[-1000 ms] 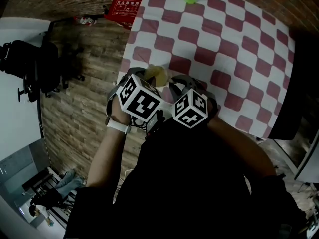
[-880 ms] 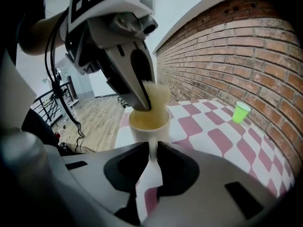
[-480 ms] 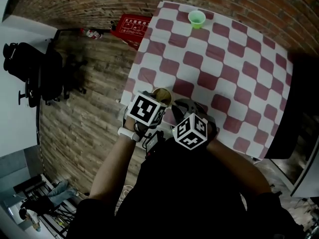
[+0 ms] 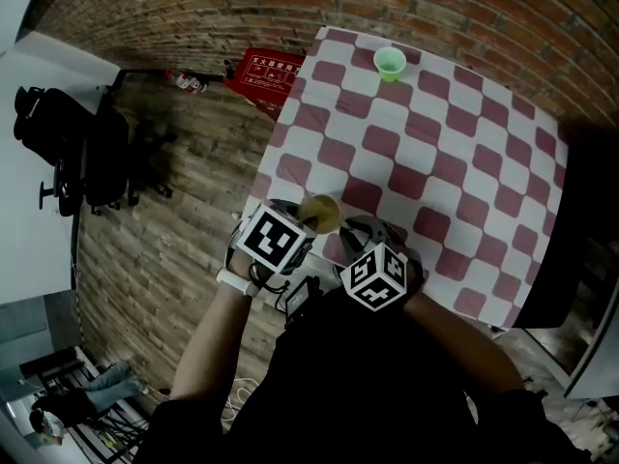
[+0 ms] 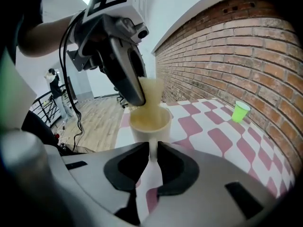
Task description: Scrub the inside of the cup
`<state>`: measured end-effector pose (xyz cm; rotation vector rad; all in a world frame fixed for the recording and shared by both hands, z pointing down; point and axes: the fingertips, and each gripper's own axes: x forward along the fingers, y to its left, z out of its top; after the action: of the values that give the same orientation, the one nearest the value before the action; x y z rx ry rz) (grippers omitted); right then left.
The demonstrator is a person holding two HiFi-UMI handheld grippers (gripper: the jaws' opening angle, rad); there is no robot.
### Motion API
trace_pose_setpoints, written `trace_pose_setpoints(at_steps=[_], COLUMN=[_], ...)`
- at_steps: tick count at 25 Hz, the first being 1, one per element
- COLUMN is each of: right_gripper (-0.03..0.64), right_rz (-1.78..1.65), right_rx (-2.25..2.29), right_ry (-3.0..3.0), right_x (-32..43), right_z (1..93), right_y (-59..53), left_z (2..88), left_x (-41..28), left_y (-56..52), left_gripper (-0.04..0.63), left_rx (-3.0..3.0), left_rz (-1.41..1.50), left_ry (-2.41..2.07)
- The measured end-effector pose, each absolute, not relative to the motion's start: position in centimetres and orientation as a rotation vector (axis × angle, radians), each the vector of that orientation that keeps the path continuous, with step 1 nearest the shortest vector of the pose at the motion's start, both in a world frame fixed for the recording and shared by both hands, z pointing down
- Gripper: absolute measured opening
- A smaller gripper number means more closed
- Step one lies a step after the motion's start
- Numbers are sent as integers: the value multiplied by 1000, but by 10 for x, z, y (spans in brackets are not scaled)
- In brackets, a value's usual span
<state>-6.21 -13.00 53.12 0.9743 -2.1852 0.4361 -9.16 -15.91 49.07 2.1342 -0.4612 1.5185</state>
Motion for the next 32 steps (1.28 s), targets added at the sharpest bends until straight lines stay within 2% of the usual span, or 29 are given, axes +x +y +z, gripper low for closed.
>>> trace_pose_setpoints(at_steps=[3, 6, 9, 19, 26, 32], right_gripper=[74, 74, 74, 74, 75, 74], right_rz=[435, 431, 431, 459, 521, 553], right_rx=[972, 978, 979, 993, 1061, 1290], right_ry=[-2180, -2175, -2173, -2188, -2317, -2372], right_x=[-63, -63, -64, -59, -50, -5], right_z=[530, 528, 526, 527, 487, 421], right_y=[-128, -129, -129, -132, -124, -136], left_z=[518, 532, 519, 382, 354, 327], left_x=[-96, -90, -85, -92, -100, -134], left_y=[-156, -154, -147, -161, -158, -182], left_gripper=[88, 89, 87, 87, 87, 87], left_rx=[2132, 2120, 2090, 2198, 2330, 2377], left_rz=[1683, 1671, 1522, 788, 723, 497], left_ry=[-509, -508, -456, -513, -749, -1066])
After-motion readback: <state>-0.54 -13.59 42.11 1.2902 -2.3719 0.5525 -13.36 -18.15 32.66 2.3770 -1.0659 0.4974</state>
